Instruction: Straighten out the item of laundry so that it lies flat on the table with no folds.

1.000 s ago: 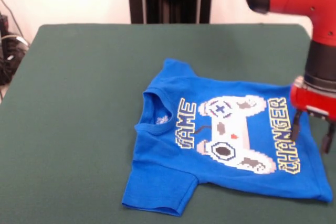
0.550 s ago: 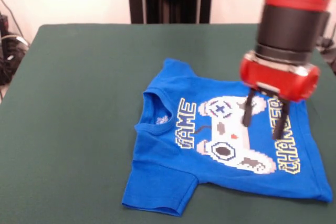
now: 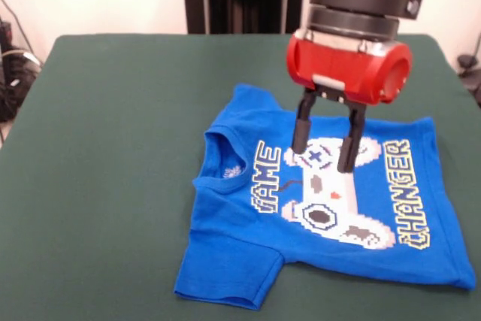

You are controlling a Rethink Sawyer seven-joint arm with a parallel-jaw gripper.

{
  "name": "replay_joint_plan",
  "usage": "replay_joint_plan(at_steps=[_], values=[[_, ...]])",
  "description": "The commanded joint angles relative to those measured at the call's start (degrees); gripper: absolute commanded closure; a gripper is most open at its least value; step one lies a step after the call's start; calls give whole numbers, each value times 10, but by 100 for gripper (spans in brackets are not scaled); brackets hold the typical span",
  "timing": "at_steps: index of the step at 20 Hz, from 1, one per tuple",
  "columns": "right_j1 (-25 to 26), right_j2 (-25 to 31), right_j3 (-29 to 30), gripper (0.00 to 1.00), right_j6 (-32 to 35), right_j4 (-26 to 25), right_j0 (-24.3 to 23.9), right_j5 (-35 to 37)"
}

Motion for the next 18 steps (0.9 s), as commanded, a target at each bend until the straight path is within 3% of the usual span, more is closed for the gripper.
replay_joint_plan(at_steps=[1,18], values=[[-6,77,9,0,-50,-49,-12,110],[5,159,-60,0,-112,-142,-110,126]])
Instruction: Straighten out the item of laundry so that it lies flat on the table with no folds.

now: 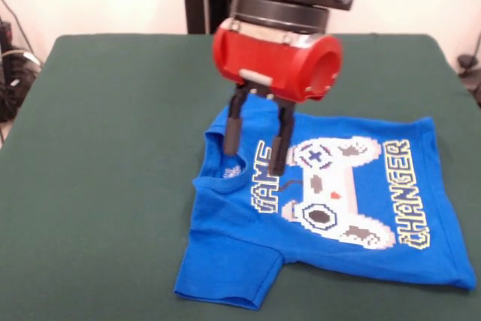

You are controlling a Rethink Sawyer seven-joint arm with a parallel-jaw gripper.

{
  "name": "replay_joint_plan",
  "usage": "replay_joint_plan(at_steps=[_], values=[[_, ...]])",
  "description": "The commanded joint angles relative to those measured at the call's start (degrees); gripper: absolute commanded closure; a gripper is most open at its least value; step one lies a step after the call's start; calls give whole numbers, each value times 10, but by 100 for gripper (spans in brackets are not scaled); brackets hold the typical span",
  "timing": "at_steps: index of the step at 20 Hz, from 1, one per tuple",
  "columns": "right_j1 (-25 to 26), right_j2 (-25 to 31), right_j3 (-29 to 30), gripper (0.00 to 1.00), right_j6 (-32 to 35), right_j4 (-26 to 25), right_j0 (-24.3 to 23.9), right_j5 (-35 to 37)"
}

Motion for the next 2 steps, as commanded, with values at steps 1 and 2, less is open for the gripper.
replay_joint_plan(at_steps=[1,2], values=[[19,108,-14,0,-115,-48,-29,85],[19,111,-16,0,-115,-54,-32,88]])
